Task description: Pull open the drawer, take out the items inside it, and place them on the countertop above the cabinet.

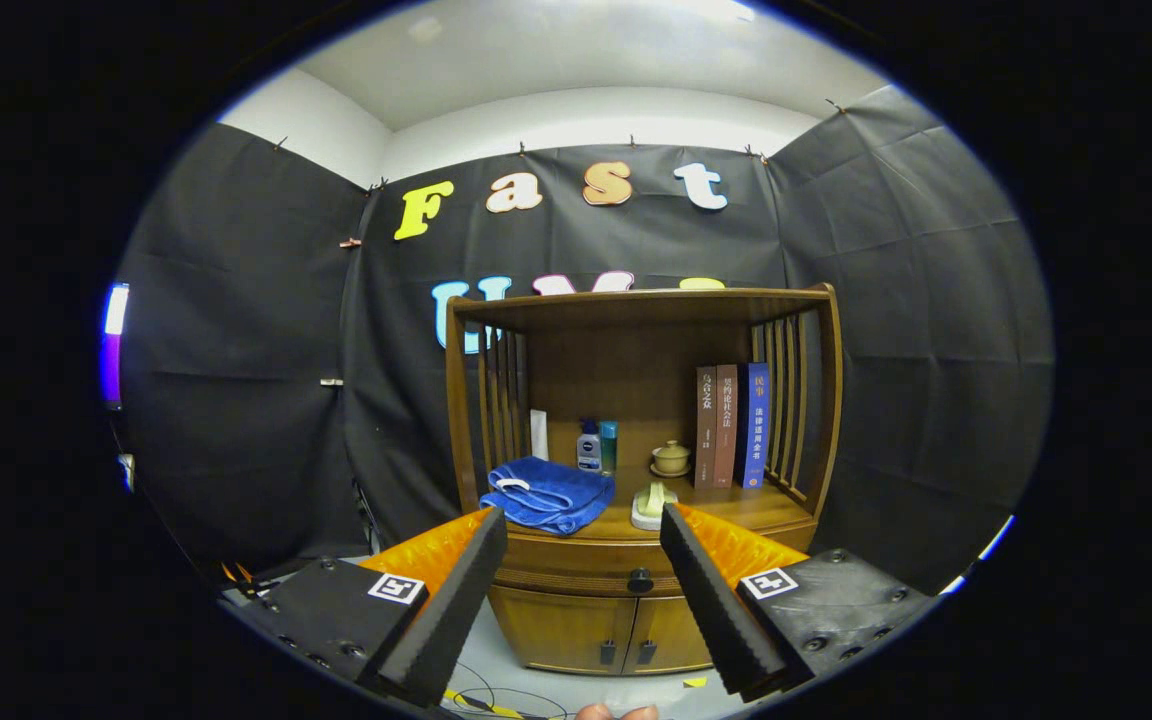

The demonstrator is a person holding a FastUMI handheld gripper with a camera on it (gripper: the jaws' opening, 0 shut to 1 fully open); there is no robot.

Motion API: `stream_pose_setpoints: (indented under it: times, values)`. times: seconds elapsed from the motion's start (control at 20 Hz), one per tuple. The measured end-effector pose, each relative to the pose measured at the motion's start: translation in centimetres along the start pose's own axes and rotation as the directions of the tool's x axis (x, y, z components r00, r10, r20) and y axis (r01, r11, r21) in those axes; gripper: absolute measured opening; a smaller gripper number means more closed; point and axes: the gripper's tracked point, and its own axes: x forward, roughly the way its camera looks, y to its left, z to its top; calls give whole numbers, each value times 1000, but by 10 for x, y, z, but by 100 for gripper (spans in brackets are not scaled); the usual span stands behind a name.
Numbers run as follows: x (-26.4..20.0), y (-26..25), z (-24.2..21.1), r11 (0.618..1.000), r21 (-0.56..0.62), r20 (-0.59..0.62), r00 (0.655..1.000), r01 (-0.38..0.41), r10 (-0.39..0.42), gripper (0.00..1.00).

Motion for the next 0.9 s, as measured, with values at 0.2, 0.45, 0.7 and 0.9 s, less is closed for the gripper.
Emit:
stream_pose_setpoints:
  times: [0.2, 0.45, 0.7, 0.9]
  values:
    - [3, 2, -1, 1000, -7, -2, 1000, 2, -2, 99]
    - [4, -5, -6, 1000, -6, -19, 1000, 19, -19, 99]
    - [4, -15, -10, 999, 2, -24, 999, 35, -35, 99]
    - [4, -15, -9, 999, 2, -21, 999, 36, -36, 99]
